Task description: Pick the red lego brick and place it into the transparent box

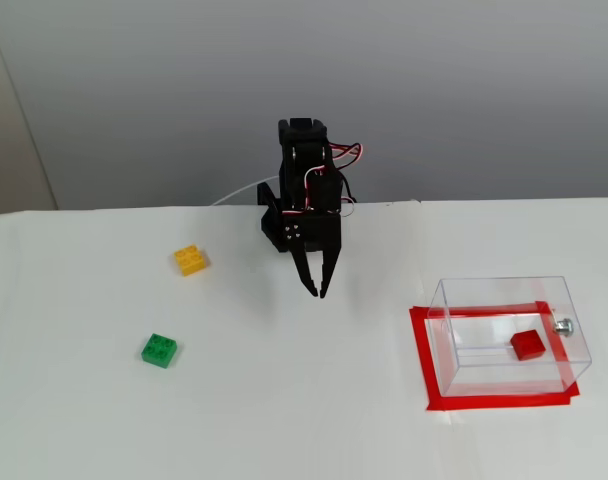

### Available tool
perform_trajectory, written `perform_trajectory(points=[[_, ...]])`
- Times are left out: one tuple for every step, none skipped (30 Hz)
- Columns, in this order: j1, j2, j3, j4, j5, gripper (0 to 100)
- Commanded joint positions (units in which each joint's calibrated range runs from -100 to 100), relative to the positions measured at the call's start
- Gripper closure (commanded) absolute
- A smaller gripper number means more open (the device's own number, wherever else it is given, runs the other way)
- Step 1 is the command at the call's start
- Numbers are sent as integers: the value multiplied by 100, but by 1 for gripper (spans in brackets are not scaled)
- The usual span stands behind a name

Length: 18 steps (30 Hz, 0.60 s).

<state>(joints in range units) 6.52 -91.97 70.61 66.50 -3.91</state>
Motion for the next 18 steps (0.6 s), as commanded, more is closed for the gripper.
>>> perform_trajectory(points=[[-5,-557,317,-61,25,99],[-5,-727,453,-61,25,99],[-5,-778,543,-61,25,99],[-5,-803,624,-61,25,99],[-5,-786,697,-61,25,99],[-5,-778,742,-61,25,99],[-27,-778,778,-61,25,99],[-93,-778,805,-61,25,99],[-160,-778,841,-61,25,99],[-241,-778,887,-61,25,99],[-315,-778,914,-61,25,99],[-360,-778,959,-61,20,99],[-382,-778,995,-61,20,99],[-382,-778,1040,-61,20,99],[-360,-778,1077,-61,20,99],[-315,-778,1104,-61,20,99],[-256,-778,1149,-61,20,99],[-204,-778,1212,-61,25,99]])
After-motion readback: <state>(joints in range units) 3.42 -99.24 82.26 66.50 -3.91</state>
